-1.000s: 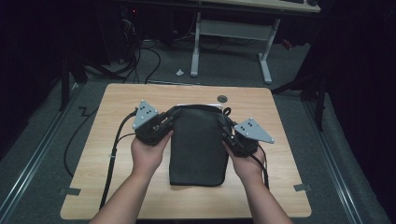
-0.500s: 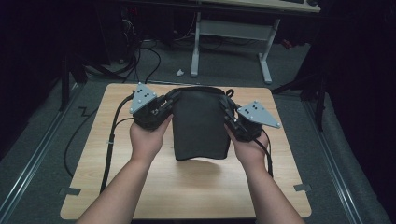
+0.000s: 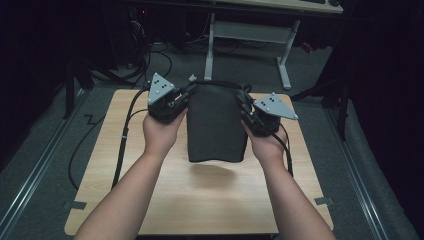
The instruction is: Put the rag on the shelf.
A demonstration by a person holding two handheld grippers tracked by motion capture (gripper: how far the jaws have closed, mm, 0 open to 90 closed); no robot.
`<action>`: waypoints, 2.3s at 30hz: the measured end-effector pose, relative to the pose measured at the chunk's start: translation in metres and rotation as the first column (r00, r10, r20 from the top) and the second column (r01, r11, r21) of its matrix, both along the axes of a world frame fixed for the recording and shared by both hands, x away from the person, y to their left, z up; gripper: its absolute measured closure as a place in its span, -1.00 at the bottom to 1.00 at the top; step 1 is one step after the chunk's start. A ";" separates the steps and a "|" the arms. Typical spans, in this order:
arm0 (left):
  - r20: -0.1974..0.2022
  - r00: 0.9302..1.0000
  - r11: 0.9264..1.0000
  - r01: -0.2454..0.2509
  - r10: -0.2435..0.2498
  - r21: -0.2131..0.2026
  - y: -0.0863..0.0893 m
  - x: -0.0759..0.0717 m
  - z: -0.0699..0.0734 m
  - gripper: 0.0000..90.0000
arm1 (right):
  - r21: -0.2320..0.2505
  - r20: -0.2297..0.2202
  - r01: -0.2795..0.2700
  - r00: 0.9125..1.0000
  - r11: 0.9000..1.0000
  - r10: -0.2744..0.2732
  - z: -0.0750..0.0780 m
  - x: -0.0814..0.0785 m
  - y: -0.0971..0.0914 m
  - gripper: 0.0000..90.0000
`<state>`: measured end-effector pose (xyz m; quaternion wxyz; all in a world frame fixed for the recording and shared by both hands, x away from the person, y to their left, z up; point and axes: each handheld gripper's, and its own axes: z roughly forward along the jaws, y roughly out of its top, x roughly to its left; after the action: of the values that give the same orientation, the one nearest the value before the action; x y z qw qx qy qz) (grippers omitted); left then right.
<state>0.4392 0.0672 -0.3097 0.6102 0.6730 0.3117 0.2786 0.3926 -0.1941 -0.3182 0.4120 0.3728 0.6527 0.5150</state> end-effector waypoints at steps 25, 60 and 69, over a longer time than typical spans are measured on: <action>-0.054 0.998 0.987 -0.031 0.040 0.157 -0.015 0.077 -0.012 0.83 | -0.013 -0.110 -0.014 0.994 1.000 0.013 -0.011 0.086 -0.015 0.76; -0.353 0.934 0.991 0.087 -0.047 0.100 -0.004 0.099 -0.118 0.82 | 0.114 -0.397 -0.064 0.912 0.991 0.105 -0.092 0.110 -0.037 0.78; -0.382 0.922 0.991 0.097 -0.056 0.089 -0.001 0.098 -0.131 0.82 | 0.158 -0.414 -0.073 0.900 0.985 0.133 -0.108 0.112 -0.041 0.77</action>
<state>0.5370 0.0660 -0.4412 0.5125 0.7572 0.3817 0.1355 0.5050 -0.2350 -0.4259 0.2059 0.4681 0.7081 0.4869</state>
